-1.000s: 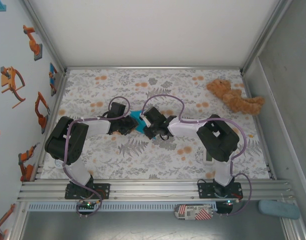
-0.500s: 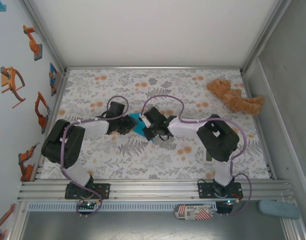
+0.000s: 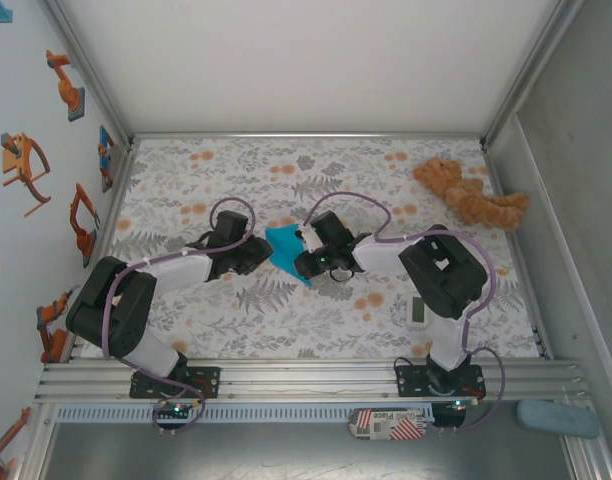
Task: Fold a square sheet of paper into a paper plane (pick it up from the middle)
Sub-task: Fourth fold the wing at the center of the table.
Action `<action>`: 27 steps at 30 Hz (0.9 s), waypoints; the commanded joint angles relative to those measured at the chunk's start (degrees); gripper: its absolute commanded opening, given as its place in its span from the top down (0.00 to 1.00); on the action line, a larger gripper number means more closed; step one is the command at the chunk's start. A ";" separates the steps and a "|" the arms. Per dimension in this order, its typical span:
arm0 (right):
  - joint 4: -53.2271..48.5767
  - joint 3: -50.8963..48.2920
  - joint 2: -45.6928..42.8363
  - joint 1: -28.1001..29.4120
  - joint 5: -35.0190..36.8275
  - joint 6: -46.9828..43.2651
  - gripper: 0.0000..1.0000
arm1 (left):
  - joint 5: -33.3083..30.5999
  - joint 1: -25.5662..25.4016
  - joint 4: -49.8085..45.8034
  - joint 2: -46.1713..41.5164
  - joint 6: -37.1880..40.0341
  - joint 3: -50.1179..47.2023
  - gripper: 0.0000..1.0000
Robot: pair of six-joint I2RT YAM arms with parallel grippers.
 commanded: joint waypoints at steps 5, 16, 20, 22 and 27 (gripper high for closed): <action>8.61 -3.26 -1.35 -3.81 -11.78 6.36 0.95 | 4.45 -1.08 8.53 2.42 -0.87 -0.03 0.70; 14.27 -4.55 0.74 -6.65 -18.57 10.20 0.95 | 9.49 -1.44 19.29 8.90 -0.06 -0.25 0.61; 14.45 -4.51 1.10 -6.89 -18.97 10.45 0.95 | 10.75 -1.44 21.58 10.63 -0.18 -0.33 0.59; 14.30 -4.41 1.33 -6.93 -18.91 10.52 0.95 | 10.49 -1.48 21.36 10.62 0.35 -0.31 0.59; 13.27 -3.89 2.25 -7.07 -18.78 10.34 0.95 | 10.14 -1.51 22.59 9.49 1.05 -1.78 0.58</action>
